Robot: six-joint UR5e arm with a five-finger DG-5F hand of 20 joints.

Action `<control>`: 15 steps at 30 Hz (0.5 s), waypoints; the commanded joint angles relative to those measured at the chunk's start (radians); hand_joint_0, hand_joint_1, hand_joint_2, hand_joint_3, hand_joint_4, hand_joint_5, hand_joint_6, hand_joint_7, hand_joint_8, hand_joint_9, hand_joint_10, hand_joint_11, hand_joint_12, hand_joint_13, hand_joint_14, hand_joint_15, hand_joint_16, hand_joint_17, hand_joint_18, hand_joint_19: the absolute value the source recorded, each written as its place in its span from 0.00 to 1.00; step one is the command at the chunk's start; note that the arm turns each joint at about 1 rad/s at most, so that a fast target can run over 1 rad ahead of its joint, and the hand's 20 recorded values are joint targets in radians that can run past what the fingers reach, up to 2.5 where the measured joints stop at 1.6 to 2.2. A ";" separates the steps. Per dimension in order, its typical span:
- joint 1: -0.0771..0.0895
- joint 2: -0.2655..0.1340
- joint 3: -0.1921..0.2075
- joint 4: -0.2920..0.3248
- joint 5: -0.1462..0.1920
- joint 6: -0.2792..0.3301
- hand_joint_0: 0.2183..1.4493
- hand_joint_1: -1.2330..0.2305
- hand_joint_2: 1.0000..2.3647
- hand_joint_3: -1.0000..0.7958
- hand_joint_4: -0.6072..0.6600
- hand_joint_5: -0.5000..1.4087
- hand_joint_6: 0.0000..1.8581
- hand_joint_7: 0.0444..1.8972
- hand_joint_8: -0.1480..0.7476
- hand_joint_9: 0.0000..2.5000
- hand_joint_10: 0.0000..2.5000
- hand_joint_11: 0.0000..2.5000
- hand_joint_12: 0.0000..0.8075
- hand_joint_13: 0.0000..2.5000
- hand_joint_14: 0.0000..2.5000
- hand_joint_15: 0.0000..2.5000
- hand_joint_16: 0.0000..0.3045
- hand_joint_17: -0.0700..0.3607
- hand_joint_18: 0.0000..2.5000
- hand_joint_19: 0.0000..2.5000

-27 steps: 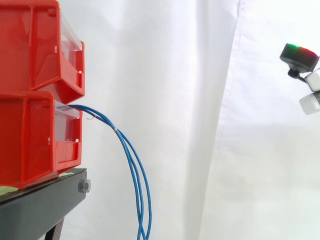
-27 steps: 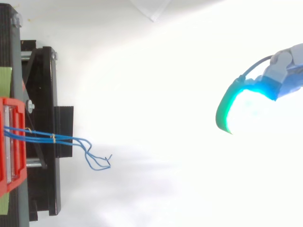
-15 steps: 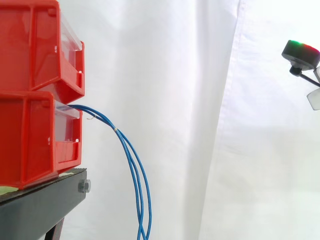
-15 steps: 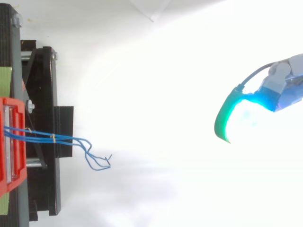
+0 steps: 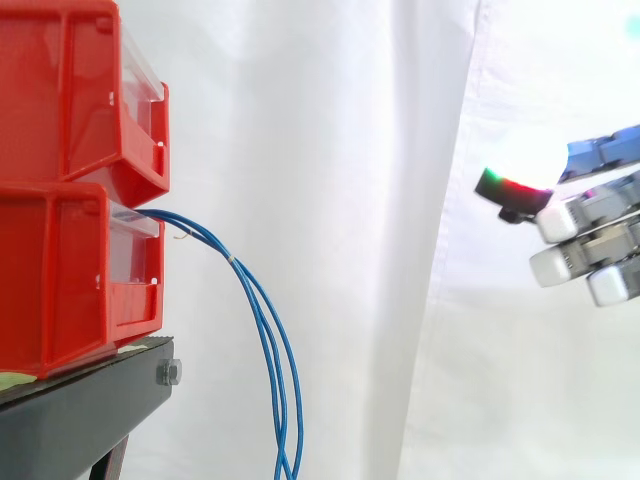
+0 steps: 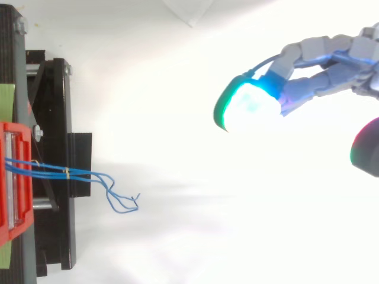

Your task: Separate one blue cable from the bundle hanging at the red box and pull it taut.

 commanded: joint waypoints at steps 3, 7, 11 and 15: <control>0.000 -0.075 0.015 0.076 0.008 0.000 0.24 0.43 0.00 0.28 0.63 0.15 0.27 0.44 0.50 0.25 0.00 0.15 0.40 0.23 0.00 0.09 0.13 0.37 0.21 0.15; -0.005 -0.133 0.064 0.078 0.010 0.001 0.24 0.42 0.00 0.28 0.63 0.15 0.27 0.44 0.50 0.26 0.00 0.16 0.40 0.23 0.00 0.10 0.13 0.37 0.21 0.15; -0.011 -0.208 0.126 0.065 0.010 0.003 0.24 0.42 0.00 0.28 0.63 0.15 0.27 0.44 0.50 0.26 0.01 0.16 0.39 0.24 0.00 0.10 0.13 0.36 0.21 0.15; -0.011 -0.251 0.166 0.068 0.007 0.006 0.24 0.42 0.00 0.28 0.64 0.16 0.27 0.45 0.50 0.26 0.01 0.17 0.39 0.24 0.00 0.10 0.12 0.36 0.22 0.16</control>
